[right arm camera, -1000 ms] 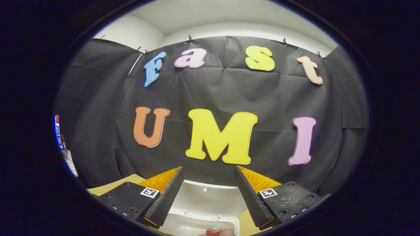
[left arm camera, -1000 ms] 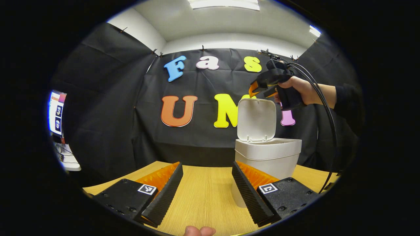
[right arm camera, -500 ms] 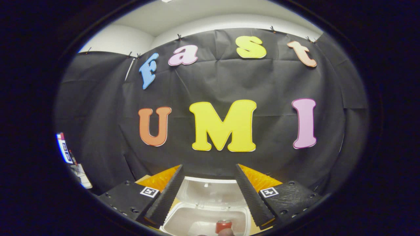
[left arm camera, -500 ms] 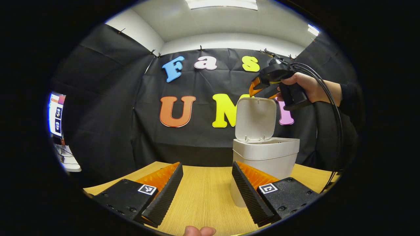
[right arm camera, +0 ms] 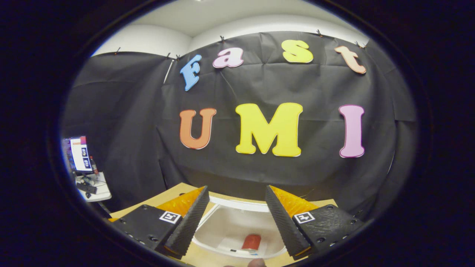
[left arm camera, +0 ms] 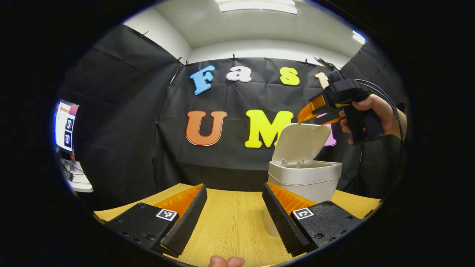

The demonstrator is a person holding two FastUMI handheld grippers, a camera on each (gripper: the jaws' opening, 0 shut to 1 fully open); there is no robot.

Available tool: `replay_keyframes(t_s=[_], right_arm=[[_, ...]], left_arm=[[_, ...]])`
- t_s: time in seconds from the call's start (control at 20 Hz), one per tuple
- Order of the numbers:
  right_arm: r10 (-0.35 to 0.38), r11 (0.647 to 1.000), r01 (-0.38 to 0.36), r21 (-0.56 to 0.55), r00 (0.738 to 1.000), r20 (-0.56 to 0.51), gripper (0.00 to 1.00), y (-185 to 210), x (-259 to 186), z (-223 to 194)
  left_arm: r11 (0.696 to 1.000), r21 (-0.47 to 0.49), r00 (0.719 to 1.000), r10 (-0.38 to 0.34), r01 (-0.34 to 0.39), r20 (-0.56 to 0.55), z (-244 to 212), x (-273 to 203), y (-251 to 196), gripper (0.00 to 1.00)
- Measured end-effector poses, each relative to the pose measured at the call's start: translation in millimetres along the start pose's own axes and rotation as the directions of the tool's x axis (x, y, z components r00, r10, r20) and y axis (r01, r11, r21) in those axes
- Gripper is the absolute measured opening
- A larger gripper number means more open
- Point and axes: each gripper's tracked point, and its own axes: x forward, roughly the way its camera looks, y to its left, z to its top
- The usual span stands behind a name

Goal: Press the lid of the desktop garbage bin to open it, pick up the crumpled paper on the desktop and throw it into the bin, then pick up the pop can on the desktop and drop it into the bin, and finally close the garbage bin lid.

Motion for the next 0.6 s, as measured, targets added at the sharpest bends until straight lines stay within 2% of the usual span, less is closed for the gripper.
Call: replay_keyframes(t_s=[0.15,0.35,0.6], right_arm=[[0.019,1.000,-0.019,0.018,1.000,-0.022,0.96,4,-8,-26],[0.007,1.000,-0.005,0.017,0.998,-0.068,0.99,5,-16,-63],[-0.013,1.000,0.015,0.016,0.996,-0.091,0.96,3,-18,-96]], left_arm=[[1.000,-0.007,1.000,-0.003,0.003,0.003,0,-1,0,0.97],[1.000,-0.016,1.000,-0.014,0.014,-0.008,-4,0,-3,0.96],[1.000,-0.019,1.000,-0.016,0.016,-0.005,-1,-3,-3,0.97]])
